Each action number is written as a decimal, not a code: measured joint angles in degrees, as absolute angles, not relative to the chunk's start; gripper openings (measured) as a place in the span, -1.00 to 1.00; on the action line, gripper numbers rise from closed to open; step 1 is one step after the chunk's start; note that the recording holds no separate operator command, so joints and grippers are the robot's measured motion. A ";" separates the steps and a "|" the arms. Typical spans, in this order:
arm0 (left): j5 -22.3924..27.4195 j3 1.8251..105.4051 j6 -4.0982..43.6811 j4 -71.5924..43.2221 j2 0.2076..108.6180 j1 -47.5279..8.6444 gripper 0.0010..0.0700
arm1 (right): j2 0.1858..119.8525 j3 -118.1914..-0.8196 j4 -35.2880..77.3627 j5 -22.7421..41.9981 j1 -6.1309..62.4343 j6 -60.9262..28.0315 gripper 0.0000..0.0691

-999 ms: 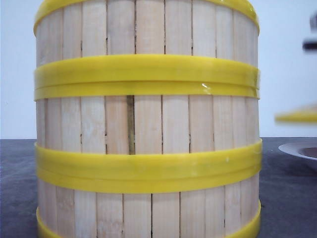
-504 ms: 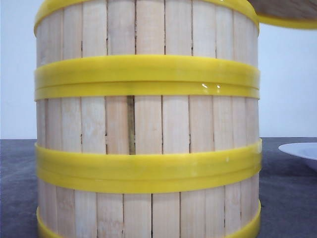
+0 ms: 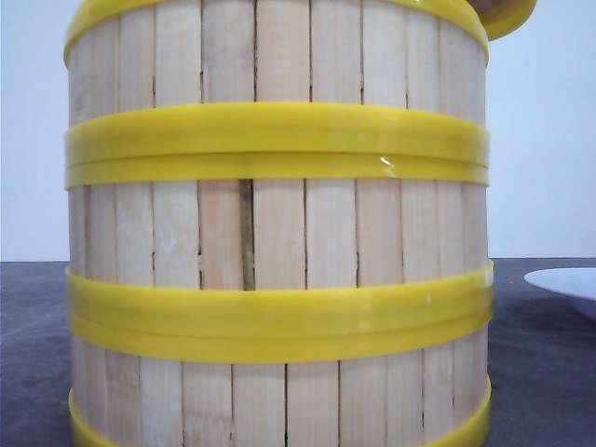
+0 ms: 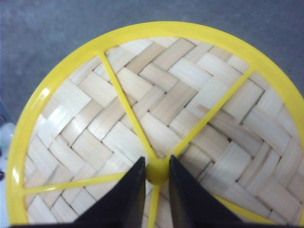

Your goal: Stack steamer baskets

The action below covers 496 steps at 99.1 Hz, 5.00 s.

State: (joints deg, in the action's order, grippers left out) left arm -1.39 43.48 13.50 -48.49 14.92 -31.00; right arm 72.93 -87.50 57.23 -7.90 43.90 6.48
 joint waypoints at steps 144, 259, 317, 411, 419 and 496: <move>-1.39 43.48 13.52 -48.88 14.92 -31.00 -0.36 | 83.59 -88.71 58.65 -4.29 54.28 6.48 -0.84; -1.37 43.48 13.52 -50.17 14.92 -31.00 -0.36 | 51.09 -89.62 61.43 31.75 54.33 9.08 0.11; -1.37 43.48 13.41 -50.17 14.92 -31.00 -0.75 | 37.85 -65.19 58.72 32.99 54.33 21.08 -0.48; -1.39 43.48 12.32 -50.61 14.92 -31.00 -0.95 | 37.85 -65.19 57.14 32.99 54.33 21.12 -0.97; -1.39 43.48 11.18 -50.72 14.92 -31.00 -0.95 | 37.85 -65.19 57.14 32.99 54.35 21.15 -0.97; -7.42 11.03 3.38 -11.77 11.22 -6.20 -0.95 | 37.85 -65.19 57.14 32.99 54.35 21.26 -0.97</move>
State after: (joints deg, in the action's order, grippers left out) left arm -7.42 11.03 3.38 -11.77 11.22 -6.20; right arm 37.85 -65.19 57.14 32.99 54.35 21.26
